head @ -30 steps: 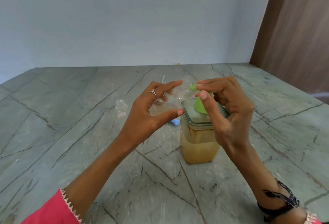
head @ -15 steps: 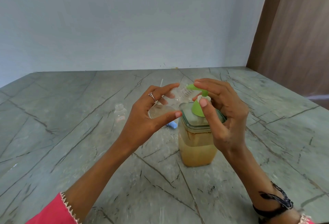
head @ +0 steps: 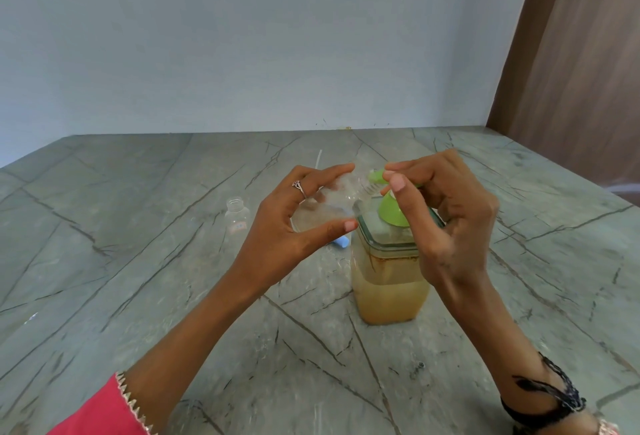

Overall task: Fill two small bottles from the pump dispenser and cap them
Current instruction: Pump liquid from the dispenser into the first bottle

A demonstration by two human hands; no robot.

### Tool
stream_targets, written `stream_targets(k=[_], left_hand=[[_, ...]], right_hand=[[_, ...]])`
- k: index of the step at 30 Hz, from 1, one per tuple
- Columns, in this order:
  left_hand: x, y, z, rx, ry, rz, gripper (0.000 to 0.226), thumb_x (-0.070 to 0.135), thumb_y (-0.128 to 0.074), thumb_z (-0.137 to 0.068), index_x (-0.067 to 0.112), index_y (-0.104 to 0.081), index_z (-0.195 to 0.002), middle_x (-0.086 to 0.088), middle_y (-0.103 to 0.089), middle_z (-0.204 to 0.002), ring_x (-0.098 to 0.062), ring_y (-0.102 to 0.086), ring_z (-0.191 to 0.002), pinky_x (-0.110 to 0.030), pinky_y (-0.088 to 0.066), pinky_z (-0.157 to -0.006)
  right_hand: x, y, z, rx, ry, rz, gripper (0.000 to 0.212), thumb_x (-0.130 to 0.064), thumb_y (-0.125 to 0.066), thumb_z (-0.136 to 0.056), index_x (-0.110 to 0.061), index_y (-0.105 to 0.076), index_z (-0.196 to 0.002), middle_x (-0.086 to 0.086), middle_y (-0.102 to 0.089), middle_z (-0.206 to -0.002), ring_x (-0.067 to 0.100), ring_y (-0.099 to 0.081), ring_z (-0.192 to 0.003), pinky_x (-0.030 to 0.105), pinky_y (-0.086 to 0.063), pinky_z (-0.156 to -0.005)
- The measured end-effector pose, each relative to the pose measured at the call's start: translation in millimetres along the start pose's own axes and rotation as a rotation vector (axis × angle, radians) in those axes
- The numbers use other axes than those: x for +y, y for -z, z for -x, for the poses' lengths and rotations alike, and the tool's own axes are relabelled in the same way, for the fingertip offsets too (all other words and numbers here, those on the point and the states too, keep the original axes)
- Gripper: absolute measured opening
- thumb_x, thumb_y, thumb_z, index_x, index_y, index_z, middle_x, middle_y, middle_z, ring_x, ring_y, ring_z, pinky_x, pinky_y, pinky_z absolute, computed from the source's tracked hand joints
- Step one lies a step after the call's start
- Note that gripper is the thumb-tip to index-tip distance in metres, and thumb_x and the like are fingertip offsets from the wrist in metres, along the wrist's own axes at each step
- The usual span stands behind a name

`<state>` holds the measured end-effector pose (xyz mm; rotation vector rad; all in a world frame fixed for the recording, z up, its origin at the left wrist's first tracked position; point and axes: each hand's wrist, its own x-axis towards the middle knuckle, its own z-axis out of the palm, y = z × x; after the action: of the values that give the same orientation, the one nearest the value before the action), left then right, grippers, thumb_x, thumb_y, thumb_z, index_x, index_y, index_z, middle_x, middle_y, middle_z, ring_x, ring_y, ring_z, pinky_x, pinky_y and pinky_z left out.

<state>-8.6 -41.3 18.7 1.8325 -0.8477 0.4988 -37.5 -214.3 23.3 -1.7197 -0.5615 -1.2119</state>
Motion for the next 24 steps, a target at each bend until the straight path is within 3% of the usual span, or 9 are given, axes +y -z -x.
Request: stream_targets(k=[5, 14, 20, 24], left_hand=[[-0.2, 1.2, -1.0, -0.003, -0.008, -0.021, 0.053, 0.041, -0.066, -0.073, 0.038, -0.05, -0.124, 0.023, -0.053, -0.1, -0.006, -0.054, -0.093, -0.011, -0.042, -0.08], [1.5, -1.0, -1.3, 0.007, 0.013, 0.019, 0.049, 0.042, -0.065, -0.073, 0.04, -0.053, -0.12, 0.018, -0.055, -0.1, -0.007, -0.055, -0.093, -0.01, -0.043, -0.08], [1.1, -2.8, -1.0, 0.007, 0.017, 0.034, 0.049, 0.041, -0.065, -0.073, 0.037, -0.055, -0.12, 0.013, -0.057, -0.102, -0.01, -0.056, -0.095, -0.011, -0.042, -0.08], [1.8, -3.2, -0.9, 0.003, 0.007, 0.039, 0.05, 0.04, -0.065, -0.073, 0.036, -0.053, -0.122, 0.013, -0.055, -0.1, -0.009, -0.056, -0.092, -0.012, -0.042, -0.08]], right_hand=[[0.1, 1.5, 0.9, 0.009, 0.011, 0.0, 0.019, -0.02, -0.052, -0.091, -0.01, -0.067, -0.088, 0.004, -0.065, -0.087, 0.01, -0.064, -0.081, 0.02, -0.051, -0.065], [6.3, 6.6, 7.9, -0.123, -0.009, -0.155, 0.027, -0.018, -0.049, -0.089, -0.013, -0.06, -0.114, -0.001, -0.06, -0.115, 0.018, -0.059, -0.111, 0.042, -0.053, -0.087], [5.4, 4.2, 5.6, -0.094, 0.042, -0.062, 0.022, -0.018, -0.056, -0.088, -0.013, -0.059, -0.108, 0.004, -0.058, -0.107, 0.01, -0.059, -0.101, 0.025, -0.051, -0.082], [5.9, 2.4, 3.6, -0.058, 0.078, 0.007, 0.027, -0.023, -0.071, -0.08, -0.012, -0.059, -0.102, 0.005, -0.058, -0.101, 0.015, -0.062, -0.092, 0.022, -0.054, -0.076]])
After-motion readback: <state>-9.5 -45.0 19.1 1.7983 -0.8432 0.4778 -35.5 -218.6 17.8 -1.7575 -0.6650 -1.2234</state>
